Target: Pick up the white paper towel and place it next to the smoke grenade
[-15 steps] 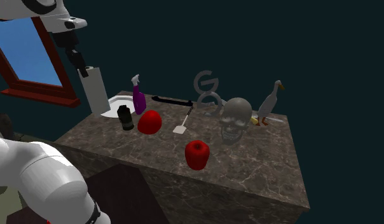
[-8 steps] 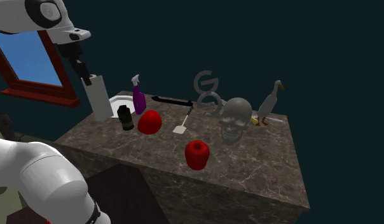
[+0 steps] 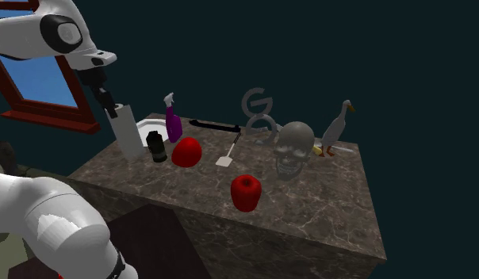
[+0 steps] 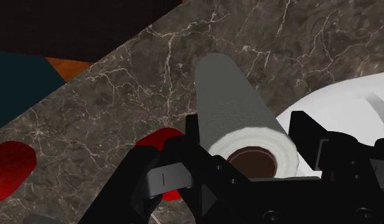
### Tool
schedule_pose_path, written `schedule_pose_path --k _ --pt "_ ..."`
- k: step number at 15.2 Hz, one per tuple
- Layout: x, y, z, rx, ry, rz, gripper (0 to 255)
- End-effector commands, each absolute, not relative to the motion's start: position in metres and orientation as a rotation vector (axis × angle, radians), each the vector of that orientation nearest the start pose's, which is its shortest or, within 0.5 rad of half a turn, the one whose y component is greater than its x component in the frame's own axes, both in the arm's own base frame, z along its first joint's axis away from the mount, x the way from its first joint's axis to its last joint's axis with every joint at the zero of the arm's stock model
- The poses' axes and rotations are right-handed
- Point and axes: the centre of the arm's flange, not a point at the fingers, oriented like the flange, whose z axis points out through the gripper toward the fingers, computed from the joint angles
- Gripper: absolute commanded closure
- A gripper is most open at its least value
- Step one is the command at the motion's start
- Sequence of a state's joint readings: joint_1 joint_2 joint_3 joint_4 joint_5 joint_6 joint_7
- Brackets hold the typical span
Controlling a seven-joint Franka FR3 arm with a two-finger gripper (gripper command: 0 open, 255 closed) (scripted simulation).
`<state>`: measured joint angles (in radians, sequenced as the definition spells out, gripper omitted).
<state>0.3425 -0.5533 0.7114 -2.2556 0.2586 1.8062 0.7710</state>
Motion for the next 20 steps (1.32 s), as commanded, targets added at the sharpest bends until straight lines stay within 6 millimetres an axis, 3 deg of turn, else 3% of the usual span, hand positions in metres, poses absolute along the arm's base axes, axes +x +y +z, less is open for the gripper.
schedule_pose_path --k 1,16,20 --pt "0.164 0.398 0.505 -3.195 -0.226 -0.121 255" --pt "0.164 0.398 0.427 -3.195 -0.226 -0.121 255" --pt "0.164 0.398 0.427 -3.195 -0.226 -0.121 255"
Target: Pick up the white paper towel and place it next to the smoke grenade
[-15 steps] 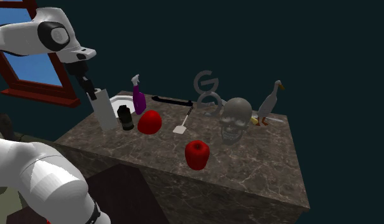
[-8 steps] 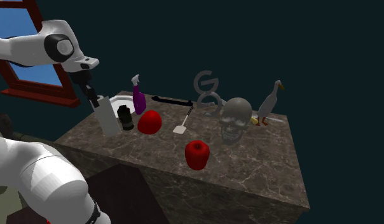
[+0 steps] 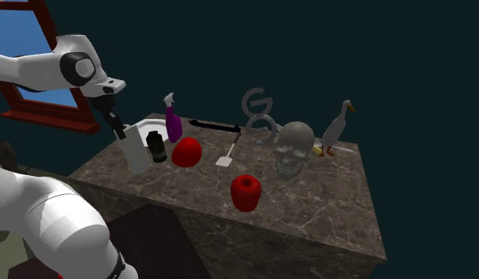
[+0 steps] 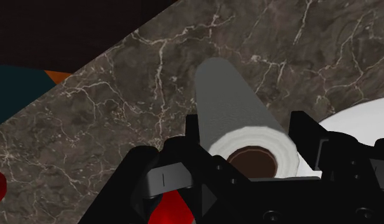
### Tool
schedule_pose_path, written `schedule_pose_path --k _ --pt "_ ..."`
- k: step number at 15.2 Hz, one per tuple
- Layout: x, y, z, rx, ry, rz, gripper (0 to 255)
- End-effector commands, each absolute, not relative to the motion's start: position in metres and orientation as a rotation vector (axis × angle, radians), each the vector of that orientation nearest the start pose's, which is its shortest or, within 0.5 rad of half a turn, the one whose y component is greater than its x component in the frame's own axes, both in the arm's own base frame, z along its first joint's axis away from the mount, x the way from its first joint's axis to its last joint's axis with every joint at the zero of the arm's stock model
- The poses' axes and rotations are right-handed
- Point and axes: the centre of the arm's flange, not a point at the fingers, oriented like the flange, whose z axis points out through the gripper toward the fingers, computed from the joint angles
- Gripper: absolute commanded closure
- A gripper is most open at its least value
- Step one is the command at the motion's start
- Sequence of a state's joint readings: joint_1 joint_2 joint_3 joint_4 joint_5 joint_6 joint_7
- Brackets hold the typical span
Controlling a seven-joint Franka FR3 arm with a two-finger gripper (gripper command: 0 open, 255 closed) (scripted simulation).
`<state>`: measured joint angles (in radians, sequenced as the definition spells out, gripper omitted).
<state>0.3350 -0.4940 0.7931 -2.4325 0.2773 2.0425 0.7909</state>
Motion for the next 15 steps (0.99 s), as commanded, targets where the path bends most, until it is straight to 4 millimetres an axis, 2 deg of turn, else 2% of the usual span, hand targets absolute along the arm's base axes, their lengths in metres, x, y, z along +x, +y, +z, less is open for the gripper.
schedule_pose_path --k 1,3,4,9,13,15 --pt "0.164 0.398 0.427 -3.195 -0.226 -0.121 255" --pt "0.164 0.398 0.427 -3.195 -0.226 -0.121 255" --pt "0.164 0.398 0.427 -3.195 -0.226 -0.121 0" --pt "0.164 0.398 0.427 -3.195 -0.226 -0.121 0" --pt "0.160 0.401 0.476 -3.195 -0.226 -0.121 0" --pt "0.160 0.401 0.476 -3.195 -0.226 -0.121 0"
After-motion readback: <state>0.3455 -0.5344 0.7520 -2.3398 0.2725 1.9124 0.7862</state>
